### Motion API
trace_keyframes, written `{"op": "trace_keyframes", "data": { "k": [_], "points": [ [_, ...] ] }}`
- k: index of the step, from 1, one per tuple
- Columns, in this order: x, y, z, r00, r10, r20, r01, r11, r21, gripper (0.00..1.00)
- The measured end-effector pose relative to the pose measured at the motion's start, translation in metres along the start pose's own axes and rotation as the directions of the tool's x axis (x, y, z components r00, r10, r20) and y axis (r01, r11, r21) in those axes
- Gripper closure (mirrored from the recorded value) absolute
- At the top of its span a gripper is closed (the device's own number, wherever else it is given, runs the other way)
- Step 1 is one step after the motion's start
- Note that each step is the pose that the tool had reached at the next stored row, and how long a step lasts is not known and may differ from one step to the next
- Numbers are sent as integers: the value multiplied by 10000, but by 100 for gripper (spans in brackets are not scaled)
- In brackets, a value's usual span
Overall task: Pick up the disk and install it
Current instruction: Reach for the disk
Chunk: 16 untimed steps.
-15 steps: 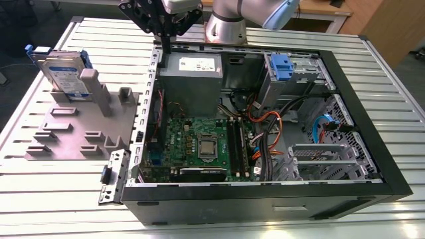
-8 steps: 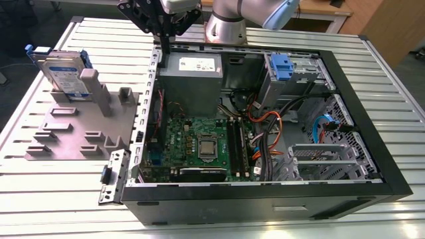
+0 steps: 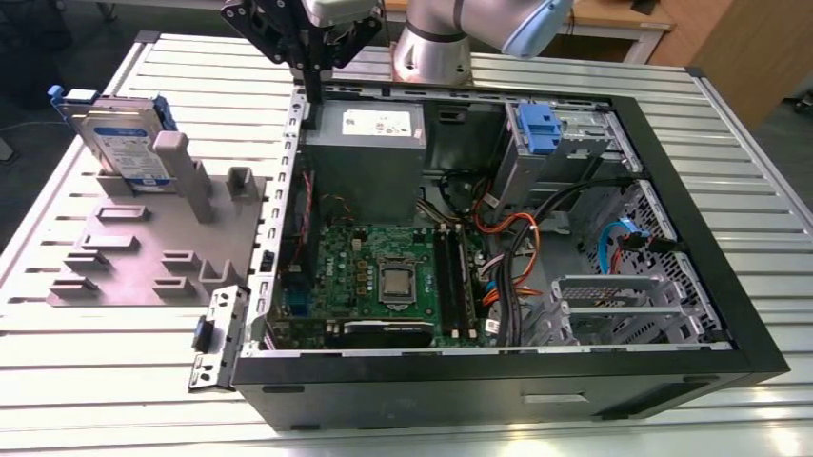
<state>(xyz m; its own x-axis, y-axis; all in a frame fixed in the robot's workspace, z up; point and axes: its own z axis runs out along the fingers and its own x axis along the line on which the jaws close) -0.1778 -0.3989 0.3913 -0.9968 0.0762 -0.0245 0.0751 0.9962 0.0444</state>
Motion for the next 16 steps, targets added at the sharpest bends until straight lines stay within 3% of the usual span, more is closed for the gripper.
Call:
{"op": "trace_keyframes", "data": {
  "k": [16],
  "points": [
    [40, -3, 0, 10000, 0, 0, 0, 10000, 0, 89]
  ]
}}
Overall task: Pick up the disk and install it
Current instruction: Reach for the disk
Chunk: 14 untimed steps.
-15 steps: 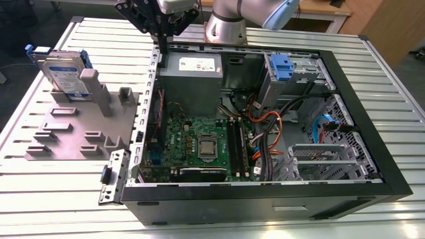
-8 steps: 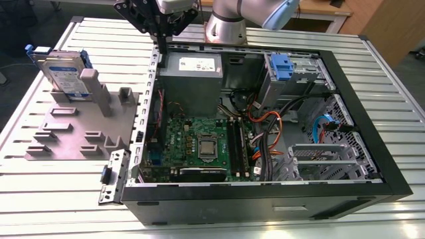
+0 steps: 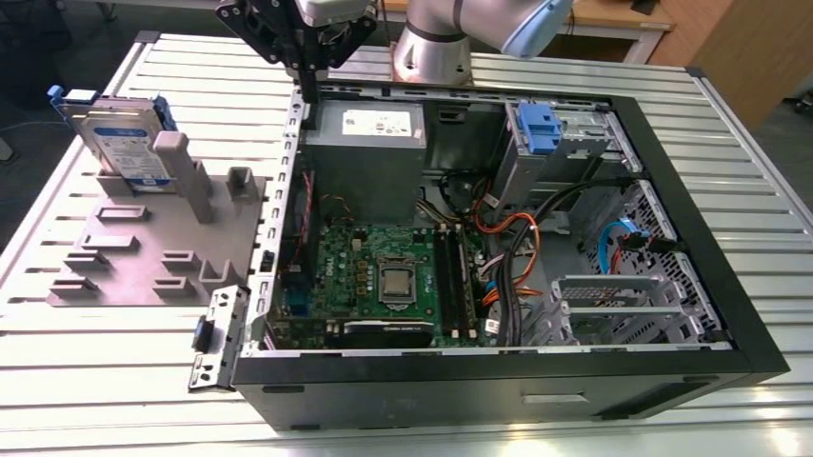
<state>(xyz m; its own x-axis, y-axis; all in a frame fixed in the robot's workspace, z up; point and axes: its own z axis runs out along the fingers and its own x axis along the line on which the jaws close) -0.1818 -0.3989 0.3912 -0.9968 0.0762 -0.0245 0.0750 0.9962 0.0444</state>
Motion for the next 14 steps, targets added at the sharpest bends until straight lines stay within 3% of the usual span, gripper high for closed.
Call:
{"op": "trace_keyframes", "data": {
  "k": [14],
  "points": [
    [63, -5, 0, 10000, -1, 0, 1, 10000, 0, 89]
  ]
}}
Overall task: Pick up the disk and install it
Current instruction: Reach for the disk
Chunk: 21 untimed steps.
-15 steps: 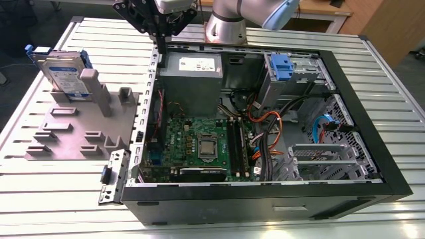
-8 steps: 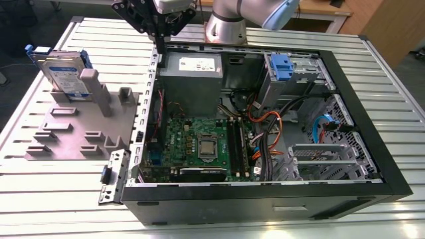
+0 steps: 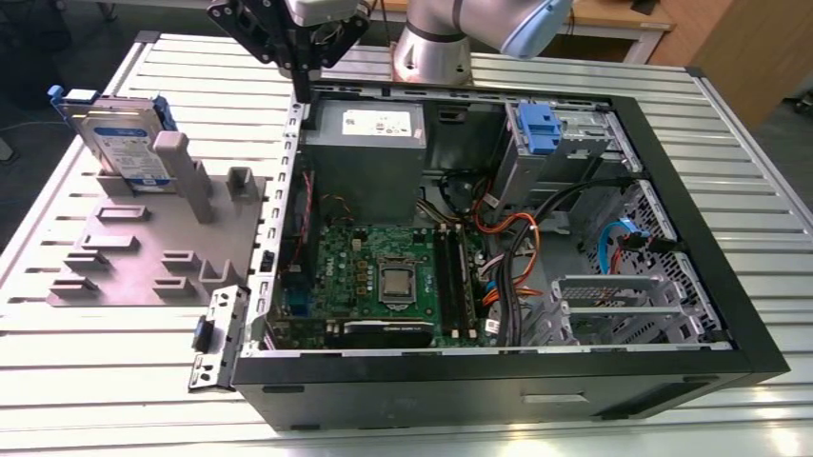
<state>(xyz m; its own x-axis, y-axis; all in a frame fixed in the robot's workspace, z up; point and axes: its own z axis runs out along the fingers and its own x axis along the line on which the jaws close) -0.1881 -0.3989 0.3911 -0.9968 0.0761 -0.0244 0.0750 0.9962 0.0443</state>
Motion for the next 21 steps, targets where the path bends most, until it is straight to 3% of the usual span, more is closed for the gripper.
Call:
{"op": "trace_keyframes", "data": {
  "k": [13, 18, 19, 21],
  "points": [
    [51, -4, 2, 10000, 1, 0, -1, 10000, 1, 89],
    [139, 0, 8, 10000, 1, 0, -1, 10000, 0, 89],
    [228, -3, 17, 10000, 2, -1, -2, 10000, 0, 89],
    [255, -4, 21, 10000, 1, -3, -1, 10000, 0, 89]
  ]
}}
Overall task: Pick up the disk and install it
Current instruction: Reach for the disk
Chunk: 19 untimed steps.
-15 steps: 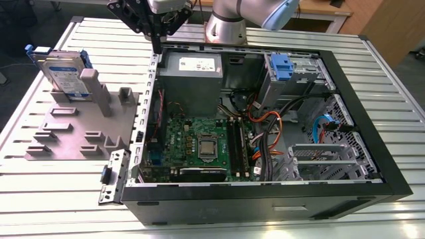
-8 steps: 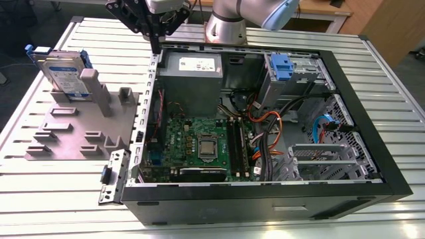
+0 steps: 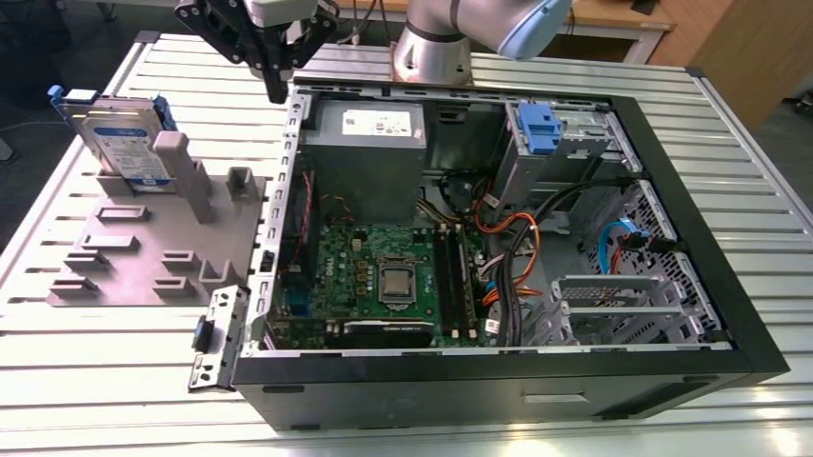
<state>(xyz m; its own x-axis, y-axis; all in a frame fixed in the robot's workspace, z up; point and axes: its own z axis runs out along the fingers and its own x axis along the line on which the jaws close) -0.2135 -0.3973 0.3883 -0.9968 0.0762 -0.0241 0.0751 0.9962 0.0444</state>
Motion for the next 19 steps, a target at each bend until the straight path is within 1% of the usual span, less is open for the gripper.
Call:
{"op": "trace_keyframes", "data": {
  "k": [12, 13, 16, 19],
  "points": [
    [12, 1, 1, 10000, 1, 0, -1, 10000, 0, 89],
    [13, 8, 2, 10000, 2, 0, -2, 10000, 1, 89],
    [23, 56, 7, 10000, 1, -1, -1, 10000, 1, 89],
    [81, 82, 14, 10000, 0, -1, 0, 10000, 1, 89]
  ]
}}
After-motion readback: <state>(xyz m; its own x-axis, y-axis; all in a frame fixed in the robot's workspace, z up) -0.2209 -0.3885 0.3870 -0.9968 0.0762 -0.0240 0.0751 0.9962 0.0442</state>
